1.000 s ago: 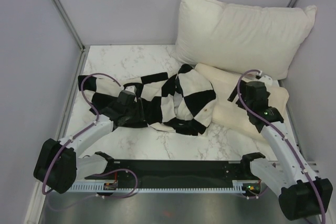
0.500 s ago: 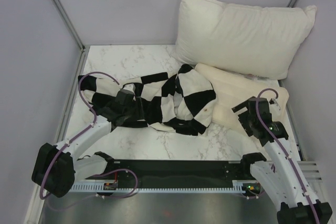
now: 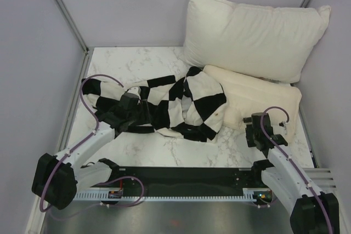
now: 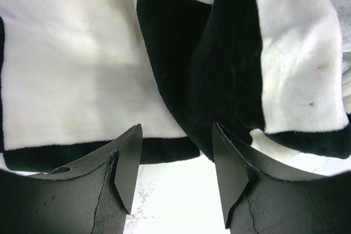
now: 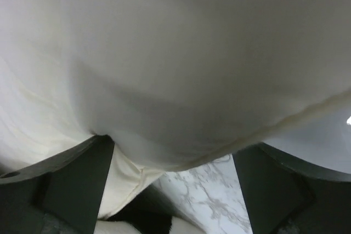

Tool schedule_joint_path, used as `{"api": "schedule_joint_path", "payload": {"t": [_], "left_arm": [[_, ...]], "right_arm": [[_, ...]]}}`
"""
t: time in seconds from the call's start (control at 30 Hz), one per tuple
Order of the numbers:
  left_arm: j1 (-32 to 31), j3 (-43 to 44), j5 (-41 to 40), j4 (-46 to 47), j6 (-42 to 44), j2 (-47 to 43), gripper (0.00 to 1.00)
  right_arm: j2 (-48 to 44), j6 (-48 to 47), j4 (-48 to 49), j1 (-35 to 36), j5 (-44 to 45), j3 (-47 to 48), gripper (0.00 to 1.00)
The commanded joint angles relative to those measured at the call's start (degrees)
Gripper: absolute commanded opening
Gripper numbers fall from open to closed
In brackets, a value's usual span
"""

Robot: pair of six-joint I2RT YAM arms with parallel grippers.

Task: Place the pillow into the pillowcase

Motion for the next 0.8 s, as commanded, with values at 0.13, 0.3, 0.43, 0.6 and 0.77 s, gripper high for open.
{"api": "schedule_joint_path", "payload": {"t": [0.13,0.3,0.43,0.6,0.77], "left_arm": [[-0.17,1.28,-0.75,-0.74,1.44,-0.46,0.62],[-0.26,0.93,-1.02,0.83,1.0,2.71,0.62],[-0.26,0.49,-0.58,1.98,0.47,2.98,0.62],[-0.35,0.84,-0.23,1.9,0.82,3.24,0.62],[-0.35,0.93,0.47,1.46,1.52,4.29,0.63]], "right_arm": [[-3.79,2.3,3.52,-0.23,23.06,0.47,0.15],[-10.83,-2.88,-6.04,-0.14,34.83,8.02,0.0],[-9.61,-5.35,-17.36,-0.23,47.39,19.08,0.0],[-8.03,-9.3,-20.03,-0.14,59.62,27.27,0.0],[-6.18,-11.33,-20.65,-0.14,66.92,35.27,0.0]]}}
